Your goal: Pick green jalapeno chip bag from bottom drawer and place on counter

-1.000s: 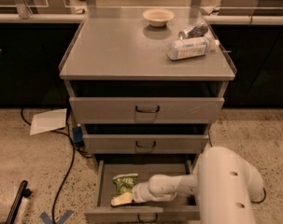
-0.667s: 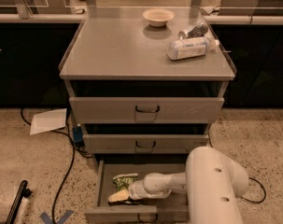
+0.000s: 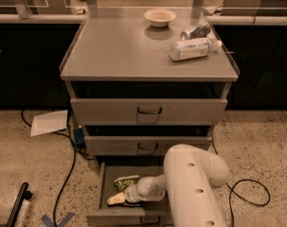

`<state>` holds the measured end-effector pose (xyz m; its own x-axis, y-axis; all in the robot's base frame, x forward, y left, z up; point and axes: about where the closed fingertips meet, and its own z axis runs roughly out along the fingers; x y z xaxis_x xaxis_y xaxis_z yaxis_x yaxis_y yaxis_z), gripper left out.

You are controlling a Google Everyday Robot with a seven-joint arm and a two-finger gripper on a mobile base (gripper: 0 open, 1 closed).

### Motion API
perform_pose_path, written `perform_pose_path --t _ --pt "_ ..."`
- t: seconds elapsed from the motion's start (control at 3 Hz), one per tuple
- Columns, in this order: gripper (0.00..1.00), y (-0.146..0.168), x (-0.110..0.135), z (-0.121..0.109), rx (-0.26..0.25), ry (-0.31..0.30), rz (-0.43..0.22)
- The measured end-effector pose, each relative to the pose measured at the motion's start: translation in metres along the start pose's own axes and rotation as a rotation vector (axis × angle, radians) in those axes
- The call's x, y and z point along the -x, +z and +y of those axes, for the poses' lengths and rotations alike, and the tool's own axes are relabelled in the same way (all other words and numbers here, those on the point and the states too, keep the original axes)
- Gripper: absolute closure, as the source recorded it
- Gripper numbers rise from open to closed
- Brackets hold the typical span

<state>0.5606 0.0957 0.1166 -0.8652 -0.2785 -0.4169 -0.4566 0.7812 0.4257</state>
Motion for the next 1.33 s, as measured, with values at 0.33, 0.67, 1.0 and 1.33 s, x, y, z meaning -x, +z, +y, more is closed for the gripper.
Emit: perform_pose_path --t 0.33,0.67,1.0,1.33 --pt "0.19 0.0026 0.0021 -0.0009 -0.011 -0.007 -0.003" --pt "0.42 0.0026 0.0021 -0.0008 -0.011 -0.007 -0.003" --pt "0.66 0.0026 0.0020 -0.0008 -0.011 -0.007 -0.003" --pt "0.89 0.0026 0.0021 -0.0008 -0.010 -0.007 -0.003"
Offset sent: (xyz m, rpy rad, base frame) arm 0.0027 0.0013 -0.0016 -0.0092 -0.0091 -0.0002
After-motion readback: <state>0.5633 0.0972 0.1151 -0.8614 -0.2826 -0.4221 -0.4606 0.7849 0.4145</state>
